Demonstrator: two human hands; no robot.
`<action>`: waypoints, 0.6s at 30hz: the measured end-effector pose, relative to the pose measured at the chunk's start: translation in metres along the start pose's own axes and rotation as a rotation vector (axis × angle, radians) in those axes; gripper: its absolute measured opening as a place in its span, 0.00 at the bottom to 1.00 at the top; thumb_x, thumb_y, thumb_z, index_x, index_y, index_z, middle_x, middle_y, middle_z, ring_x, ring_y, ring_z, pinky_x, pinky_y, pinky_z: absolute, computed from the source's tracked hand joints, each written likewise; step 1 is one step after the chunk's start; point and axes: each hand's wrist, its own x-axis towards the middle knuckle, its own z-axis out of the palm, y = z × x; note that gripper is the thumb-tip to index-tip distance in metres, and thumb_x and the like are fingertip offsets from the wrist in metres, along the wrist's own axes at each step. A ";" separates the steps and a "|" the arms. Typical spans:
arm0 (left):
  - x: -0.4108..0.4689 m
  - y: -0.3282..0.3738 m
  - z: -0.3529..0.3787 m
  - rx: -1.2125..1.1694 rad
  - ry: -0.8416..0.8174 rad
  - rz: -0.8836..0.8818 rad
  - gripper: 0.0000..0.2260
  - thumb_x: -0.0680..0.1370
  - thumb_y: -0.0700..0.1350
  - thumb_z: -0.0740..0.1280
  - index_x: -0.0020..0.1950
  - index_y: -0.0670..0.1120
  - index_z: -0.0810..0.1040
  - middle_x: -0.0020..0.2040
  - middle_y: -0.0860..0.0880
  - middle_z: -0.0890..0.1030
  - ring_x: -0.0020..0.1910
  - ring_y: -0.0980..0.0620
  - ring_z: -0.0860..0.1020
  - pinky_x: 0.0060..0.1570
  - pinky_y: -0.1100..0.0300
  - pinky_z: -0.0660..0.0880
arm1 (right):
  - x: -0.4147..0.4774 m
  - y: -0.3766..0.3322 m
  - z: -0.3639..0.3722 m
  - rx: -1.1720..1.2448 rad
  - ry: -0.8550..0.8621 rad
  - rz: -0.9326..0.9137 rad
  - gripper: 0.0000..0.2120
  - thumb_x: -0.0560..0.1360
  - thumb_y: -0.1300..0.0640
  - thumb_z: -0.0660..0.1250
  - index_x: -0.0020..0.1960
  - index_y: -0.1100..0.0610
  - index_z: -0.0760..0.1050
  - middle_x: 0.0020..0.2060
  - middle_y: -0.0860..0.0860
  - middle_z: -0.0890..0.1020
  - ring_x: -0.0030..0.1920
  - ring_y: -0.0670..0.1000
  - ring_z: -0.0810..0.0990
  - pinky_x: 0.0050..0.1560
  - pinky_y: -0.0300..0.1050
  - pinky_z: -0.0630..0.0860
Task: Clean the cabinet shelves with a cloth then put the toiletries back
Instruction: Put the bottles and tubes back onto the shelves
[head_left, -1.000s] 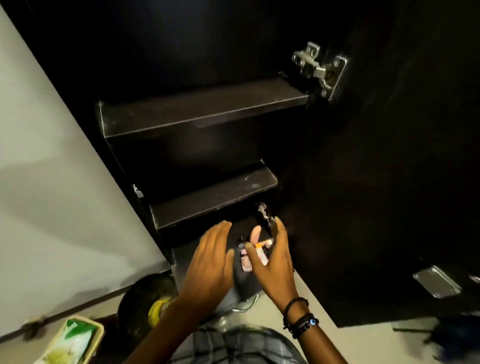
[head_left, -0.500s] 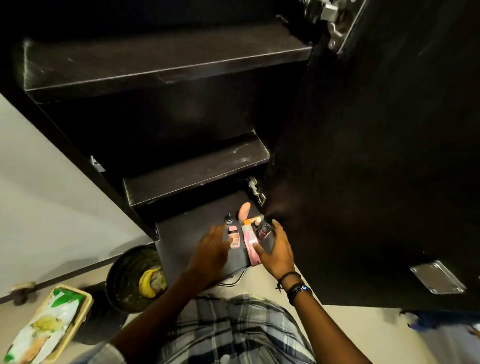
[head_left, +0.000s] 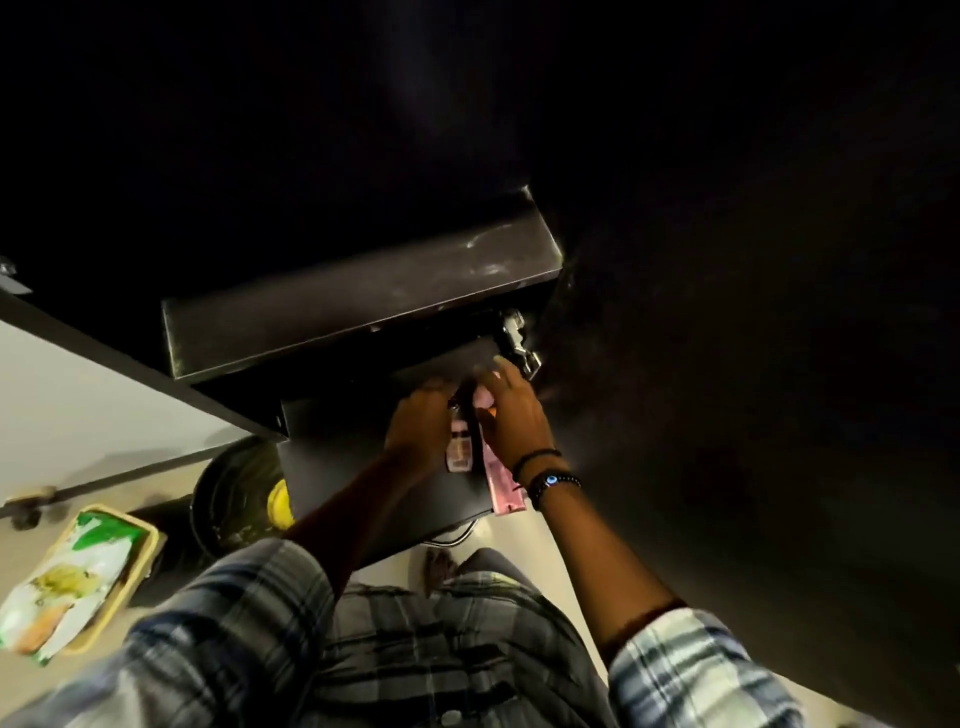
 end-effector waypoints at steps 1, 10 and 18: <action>0.003 -0.002 0.003 0.021 -0.012 -0.006 0.16 0.78 0.42 0.63 0.65 0.44 0.74 0.63 0.42 0.77 0.62 0.42 0.75 0.63 0.49 0.70 | 0.005 0.001 0.001 -0.022 -0.007 -0.024 0.23 0.73 0.64 0.66 0.67 0.56 0.71 0.70 0.57 0.68 0.68 0.59 0.70 0.66 0.49 0.70; -0.010 -0.001 -0.016 0.074 0.102 0.009 0.10 0.78 0.45 0.62 0.56 0.46 0.78 0.53 0.44 0.82 0.51 0.42 0.80 0.51 0.51 0.76 | 0.004 -0.013 -0.025 0.030 0.040 -0.024 0.13 0.71 0.68 0.65 0.54 0.61 0.78 0.53 0.59 0.80 0.51 0.62 0.80 0.50 0.52 0.77; -0.112 0.007 -0.106 -0.123 0.282 -0.016 0.13 0.74 0.46 0.66 0.58 0.53 0.74 0.51 0.47 0.83 0.49 0.45 0.82 0.46 0.50 0.79 | -0.043 -0.063 -0.079 0.266 0.099 -0.094 0.13 0.69 0.60 0.73 0.53 0.54 0.80 0.50 0.50 0.81 0.48 0.46 0.78 0.46 0.23 0.68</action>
